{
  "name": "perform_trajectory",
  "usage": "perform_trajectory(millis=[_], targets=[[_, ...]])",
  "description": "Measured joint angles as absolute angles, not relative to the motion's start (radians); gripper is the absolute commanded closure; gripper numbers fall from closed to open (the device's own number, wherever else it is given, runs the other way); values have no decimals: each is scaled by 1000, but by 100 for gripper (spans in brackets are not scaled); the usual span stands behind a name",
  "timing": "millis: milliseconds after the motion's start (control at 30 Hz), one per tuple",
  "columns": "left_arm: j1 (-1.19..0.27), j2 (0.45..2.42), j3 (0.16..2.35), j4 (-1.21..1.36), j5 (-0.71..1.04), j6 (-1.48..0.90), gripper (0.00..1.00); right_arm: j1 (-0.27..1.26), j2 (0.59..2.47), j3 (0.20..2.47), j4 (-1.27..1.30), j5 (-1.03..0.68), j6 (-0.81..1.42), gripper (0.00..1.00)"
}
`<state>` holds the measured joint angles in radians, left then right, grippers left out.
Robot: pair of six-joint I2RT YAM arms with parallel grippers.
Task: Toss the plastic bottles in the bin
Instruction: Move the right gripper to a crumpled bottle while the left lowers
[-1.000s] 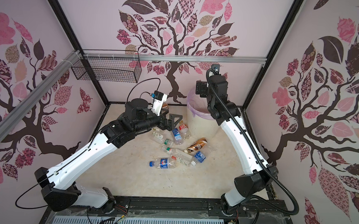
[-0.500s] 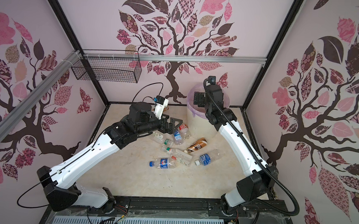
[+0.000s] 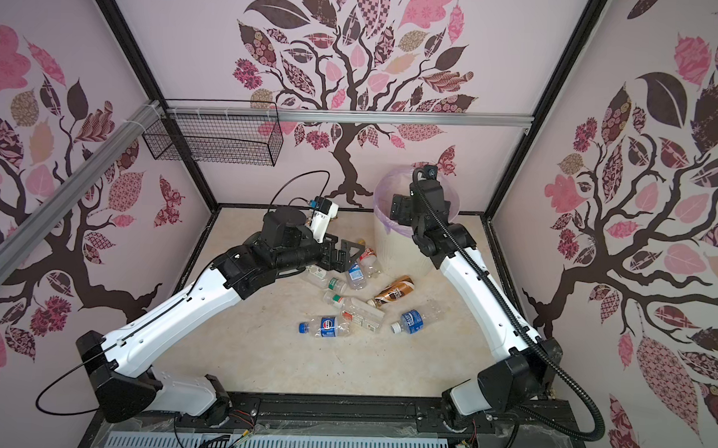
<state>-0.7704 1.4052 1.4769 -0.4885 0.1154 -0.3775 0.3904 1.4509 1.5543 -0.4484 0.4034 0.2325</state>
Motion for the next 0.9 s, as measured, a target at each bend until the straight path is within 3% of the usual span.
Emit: perform_trajectory(millis=[300,567,900], targets=[[-770,1405,1475,-489,173,-396,2,390,1240,1439,-555,402,289,1],[-772,1405,1446,-483,252,-414,2,377,1129,1343,-717,514,374,1],[-874,1405,1391,-462,318,-458,2,65,956,1011,-877,517,499,1]])
